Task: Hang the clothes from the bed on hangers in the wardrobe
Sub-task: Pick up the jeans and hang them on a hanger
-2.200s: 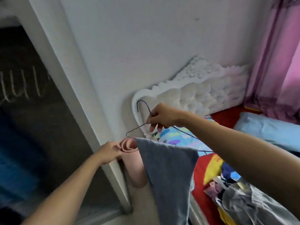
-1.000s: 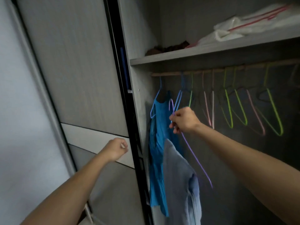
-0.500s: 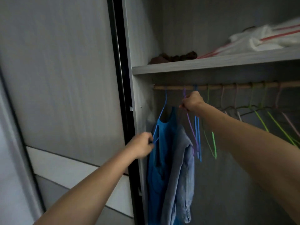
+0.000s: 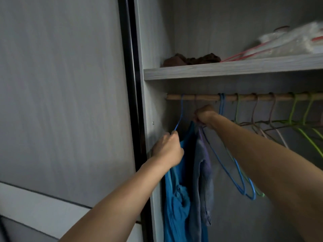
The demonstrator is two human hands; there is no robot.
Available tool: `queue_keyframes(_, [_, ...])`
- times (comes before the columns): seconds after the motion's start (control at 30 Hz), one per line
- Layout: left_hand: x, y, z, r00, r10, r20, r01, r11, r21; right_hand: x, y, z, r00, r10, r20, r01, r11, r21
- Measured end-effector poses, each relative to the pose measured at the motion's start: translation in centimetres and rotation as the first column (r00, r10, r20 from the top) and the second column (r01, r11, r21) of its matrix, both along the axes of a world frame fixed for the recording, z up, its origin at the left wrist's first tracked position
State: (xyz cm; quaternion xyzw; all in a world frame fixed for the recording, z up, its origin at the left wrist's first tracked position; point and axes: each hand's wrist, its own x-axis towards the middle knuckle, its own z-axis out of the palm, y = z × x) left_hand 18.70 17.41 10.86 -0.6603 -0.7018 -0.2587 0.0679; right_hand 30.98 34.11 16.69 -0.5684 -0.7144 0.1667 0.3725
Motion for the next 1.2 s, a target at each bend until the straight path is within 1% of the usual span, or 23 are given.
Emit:
queue_keyframes(0.03, [0.0,0.2,0.0,1.0,0.001,0.0,-0.001,1.0,0.001,0.0,-0.3,-0.6,0.999,0.013,0.039,-0.012,1.0,-0.026])
queue_keyframes(0.07, [0.1,0.4,0.0,1.0,-0.002,0.005,0.002,1.0,0.006,0.2,-0.3,-1.1,0.995,0.019,0.095,-0.018,1.0,-0.018])
queue_keyframes(0.1, [0.2,0.7,0.1,1.0,-0.006,0.013,0.006,1.0,0.02,0.7,-0.5,-1.2,0.982,0.01,0.187,-0.011,1.0,0.006])
queue_keyframes(0.13, [0.3,1.1,0.1,1.0,-0.008,0.02,0.007,0.999,0.043,1.6,-1.0,-1.1,0.957,-0.027,0.29,0.002,0.996,0.086])
queue_keyframes(0.17, [0.5,1.4,0.1,1.0,-0.005,0.027,0.003,0.997,0.072,2.6,-1.0,-1.1,0.922,-0.083,0.378,0.02,0.986,0.166])
queue_keyframes(0.23, [1.2,2.1,0.2,0.999,0.01,0.035,-0.014,0.993,0.119,4.7,-1.4,-1.3,0.843,-0.198,0.5,0.056,0.957,0.284])
queue_keyframes(0.3, [2.4,2.6,0.2,0.999,0.012,0.031,-0.016,0.99,0.137,6.9,-1.8,-1.3,0.762,-0.28,0.583,0.077,0.934,0.349])
queue_keyframes(0.33, [3.0,2.9,0.3,1.0,0.006,0.027,-0.01,0.99,0.141,8.0,-2.0,-1.1,0.74,-0.302,0.601,0.087,0.929,0.36])
queue_keyframes(0.37, [3.7,3.1,0.3,1.0,-0.001,0.027,-0.003,0.99,0.141,9.2,-2.0,-1.0,0.721,-0.322,0.614,0.097,0.924,0.37])
queue_keyframes(0.47, [5.5,3.7,0.5,1.0,0.008,0.012,-0.009,0.992,0.124,12.8,-2.0,-1.1,0.705,-0.348,0.618,0.128,0.919,0.372])
queue_keyframes(0.53, [6.7,3.9,0.5,1.0,0.019,-0.016,-0.017,0.994,0.108,15.2,-2.3,-1.7,0.684,-0.352,0.639,0.117,0.917,0.381])
queue_keyframes(0.6, [7.8,4.1,0.3,0.999,0.026,-0.037,-0.022,0.996,0.092,17.6,-2.6,-2.3,0.66,-0.381,0.647,0.103,0.899,0.425])
queue_keyframes(0.7, [9.5,4.6,-0.1,0.998,0.048,-0.045,-0.044,0.996,0.084,20.8,-3.0,-3.2,0.595,-0.437,0.675,0.078,0.867,0.492])
queue_keyframes(0.8, [10.5,5.2,-0.1,0.996,0.078,-0.043,-0.074,0.993,0.092,22.8,-3.7,-3.4,0.544,-0.428,0.722,0.063,0.878,0.474])
queue_keyframes(0.9, [10.8,5.6,0.0,0.981,0.132,-0.141,-0.114,0.985,0.129,23.8,-4.2,-3.1,0.534,-0.43,0.728,0.049,0.875,0.481])
queue_keyframes(0.97, [10.9,5.7,0.1,0.966,0.157,-0.204,-0.117,0.974,0.196,24.1,-4.3,-2.9,0.542,-0.422,0.726,0.031,0.874,0.485])
queue_keyframes(1.07, [10.9,5.7,0.4,0.961,0.146,-0.236,-0.076,0.957,0.28,23.6,-4.8,-1.7,0.57,-0.421,0.706,0.007,0.861,0.508])
queue_keyframes(1.2, [10.4,5.8,0.9,0.963,0.088,-0.253,-0.015,0.96,0.278,21.8,-6.0,0.7,0.614,-0.468,0.636,0.013,0.811,0.585])
